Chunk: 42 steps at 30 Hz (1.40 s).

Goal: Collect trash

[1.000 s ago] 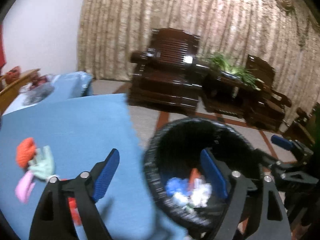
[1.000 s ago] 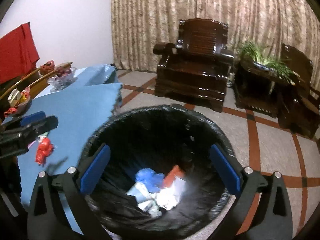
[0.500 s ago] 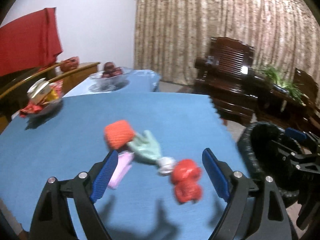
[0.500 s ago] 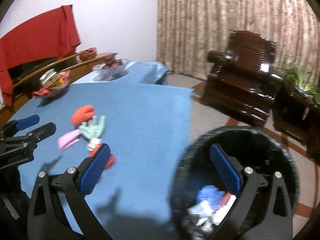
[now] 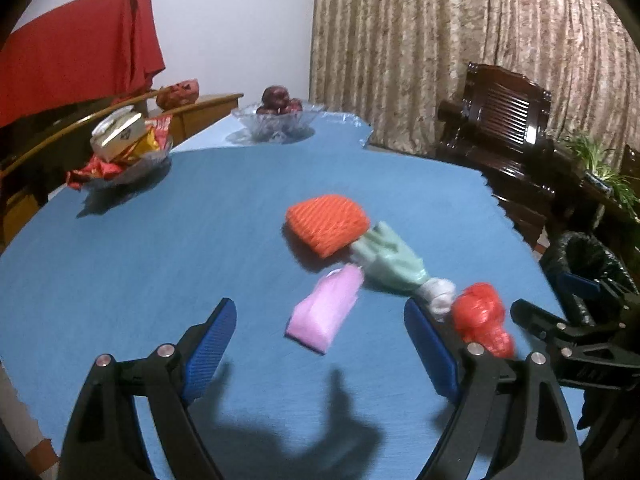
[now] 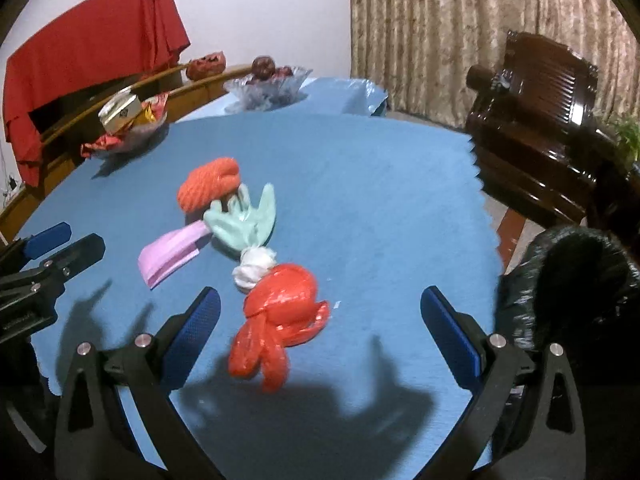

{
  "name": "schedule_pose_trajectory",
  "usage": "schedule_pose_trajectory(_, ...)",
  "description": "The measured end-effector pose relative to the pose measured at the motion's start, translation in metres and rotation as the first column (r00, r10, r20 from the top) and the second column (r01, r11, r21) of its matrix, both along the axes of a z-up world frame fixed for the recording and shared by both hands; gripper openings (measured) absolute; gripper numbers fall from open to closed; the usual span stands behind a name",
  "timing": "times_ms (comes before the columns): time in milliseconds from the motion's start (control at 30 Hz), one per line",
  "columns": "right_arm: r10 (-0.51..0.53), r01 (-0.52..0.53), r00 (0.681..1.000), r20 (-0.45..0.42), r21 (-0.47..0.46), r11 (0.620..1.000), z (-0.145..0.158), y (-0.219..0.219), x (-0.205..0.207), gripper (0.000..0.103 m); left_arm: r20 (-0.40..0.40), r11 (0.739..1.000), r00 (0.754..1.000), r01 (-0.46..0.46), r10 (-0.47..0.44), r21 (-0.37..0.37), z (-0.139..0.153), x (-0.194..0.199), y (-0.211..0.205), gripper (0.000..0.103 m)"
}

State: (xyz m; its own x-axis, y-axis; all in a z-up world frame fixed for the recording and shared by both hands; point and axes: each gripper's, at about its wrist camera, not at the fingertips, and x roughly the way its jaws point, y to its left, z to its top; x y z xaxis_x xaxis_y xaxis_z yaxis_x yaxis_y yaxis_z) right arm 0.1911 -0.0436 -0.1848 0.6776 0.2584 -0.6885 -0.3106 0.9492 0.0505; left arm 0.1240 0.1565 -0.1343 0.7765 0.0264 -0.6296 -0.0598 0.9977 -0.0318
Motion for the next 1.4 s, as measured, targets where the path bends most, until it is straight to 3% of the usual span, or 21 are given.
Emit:
schedule_pose_trajectory(300, 0.016, -0.018, 0.998, -0.057, -0.028, 0.999, -0.027, 0.016, 0.017, 0.094, -0.041, 1.000, 0.999, 0.000, 0.001, 0.004, -0.022, 0.016, 0.012, 0.084)
schedule_pose_trajectory(367, 0.021, -0.024, 0.997, -0.077, -0.030, 0.999, -0.031, 0.019, 0.021, 0.079, -0.052, 1.000, 0.999, 0.003, -0.003, 0.002, -0.028, 0.022, 0.013, 0.084)
schedule_pose_trajectory(500, 0.026, -0.028, 0.993, -0.119, -0.019, 0.999, -0.040, 0.018, 0.028, 0.070, -0.078, 1.000, 0.997, 0.008, -0.008, -0.004, -0.038, 0.034, 0.014, 0.084)
schedule_pose_trajectory(633, 0.051, -0.051, 0.987, -0.152, 0.007, 0.999, -0.044, 0.017, 0.032, 0.040, -0.105, 1.000, 0.994, 0.017, -0.018, -0.012, -0.047, 0.048, 0.015, 0.083)
schedule_pose_trajectory(733, 0.065, -0.062, 0.985, -0.160, 0.023, 0.998, -0.043, 0.013, 0.032, 0.035, -0.139, 0.999, 0.990, 0.029, -0.032, -0.018, -0.055, 0.060, 0.012, 0.083)
schedule_pose_trajectory(800, 0.062, -0.057, 0.985, -0.162, 0.035, 0.998, -0.041, 0.009, 0.033, 0.034, -0.169, 0.999, 0.985, 0.037, -0.040, -0.023, -0.061, 0.065, 0.010, 0.075)
schedule_pose_trajectory(867, 0.060, -0.053, 0.986, -0.154, 0.047, 0.997, -0.035, 0.005, 0.031, 0.033, -0.199, 0.998, 0.978, 0.056, -0.062, -0.038, -0.067, 0.070, 0.008, 0.053)
schedule_pose_trajectory(967, 0.063, -0.056, 0.989, -0.132, 0.059, 0.997, -0.025, 0.001, 0.028, 0.034, -0.205, 0.997, 0.976, 0.067, -0.075, -0.046, -0.067, 0.070, 0.006, 0.030)
schedule_pose_trajectory(1133, 0.071, -0.065, 0.994, -0.084, 0.071, 0.995, -0.003, -0.003, 0.023, 0.034, -0.179, 0.995, 0.981, 0.057, -0.070, -0.080, -0.055, 0.059, 0.004, 0.020)
schedule_pose_trajectory(1400, 0.054, -0.053, 0.998, -0.014, 0.088, 0.995, 0.035, -0.022, 0.009, 0.034, -0.083, 0.995, 0.994, 0.073, -0.078, -0.064, -0.003, 0.033, -0.016, 0.020)
